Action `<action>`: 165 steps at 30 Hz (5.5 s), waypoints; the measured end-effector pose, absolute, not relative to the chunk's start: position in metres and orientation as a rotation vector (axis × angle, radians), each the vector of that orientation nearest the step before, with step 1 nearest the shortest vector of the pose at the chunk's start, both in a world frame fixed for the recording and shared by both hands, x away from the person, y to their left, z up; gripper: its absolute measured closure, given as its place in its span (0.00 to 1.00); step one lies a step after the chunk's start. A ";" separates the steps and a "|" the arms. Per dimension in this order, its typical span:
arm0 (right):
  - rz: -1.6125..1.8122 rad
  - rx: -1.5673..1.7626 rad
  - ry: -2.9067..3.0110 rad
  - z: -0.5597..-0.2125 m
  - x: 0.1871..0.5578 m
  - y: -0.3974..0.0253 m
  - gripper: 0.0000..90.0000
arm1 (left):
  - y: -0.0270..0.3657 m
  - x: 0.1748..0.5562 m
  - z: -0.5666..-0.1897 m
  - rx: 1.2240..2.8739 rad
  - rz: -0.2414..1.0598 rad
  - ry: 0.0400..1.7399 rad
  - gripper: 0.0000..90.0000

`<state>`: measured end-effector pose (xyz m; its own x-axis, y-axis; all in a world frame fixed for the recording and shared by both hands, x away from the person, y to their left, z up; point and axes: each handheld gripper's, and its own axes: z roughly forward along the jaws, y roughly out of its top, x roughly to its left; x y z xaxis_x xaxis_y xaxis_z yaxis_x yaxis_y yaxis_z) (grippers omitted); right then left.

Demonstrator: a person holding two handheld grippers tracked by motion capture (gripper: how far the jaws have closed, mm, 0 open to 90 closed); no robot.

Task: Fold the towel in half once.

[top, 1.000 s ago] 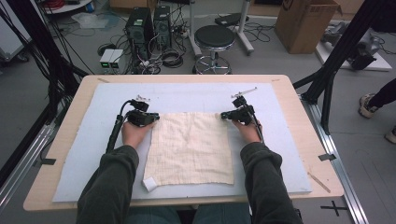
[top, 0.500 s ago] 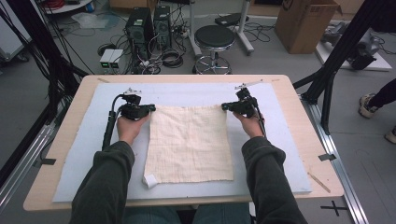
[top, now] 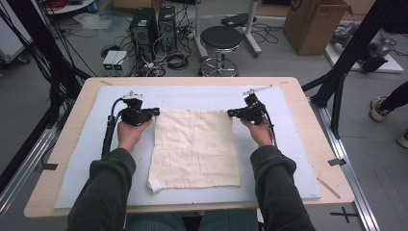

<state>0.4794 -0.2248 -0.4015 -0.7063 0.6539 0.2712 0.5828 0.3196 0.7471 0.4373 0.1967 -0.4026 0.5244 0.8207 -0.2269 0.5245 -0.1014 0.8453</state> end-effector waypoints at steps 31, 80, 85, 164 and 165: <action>1.442 1.068 2.504 -0.388 0.447 -0.239 0.96 | 0.206 0.404 -0.399 1.773 0.345 1.028 0.97; 1.525 0.934 2.556 -0.380 0.406 -0.246 0.96 | 0.215 0.358 -0.392 1.807 0.297 0.867 0.97; 1.534 0.924 2.563 -0.380 0.401 -0.248 0.96 | 0.213 0.354 -0.390 1.819 0.296 0.839 0.97; 1.434 0.802 2.694 -0.419 0.318 -0.255 0.96 | 0.213 0.268 -0.431 1.996 0.200 0.703 0.96; 1.431 0.799 2.697 -0.420 0.317 -0.255 0.96 | 0.213 0.268 -0.431 1.991 0.198 0.705 0.96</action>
<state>0.3172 -0.2549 -0.4200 -0.8718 0.4263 0.2413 0.4388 0.4607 0.7715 0.2678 0.2126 -0.4312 0.8186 0.5544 -0.1499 0.3957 -0.3554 0.8468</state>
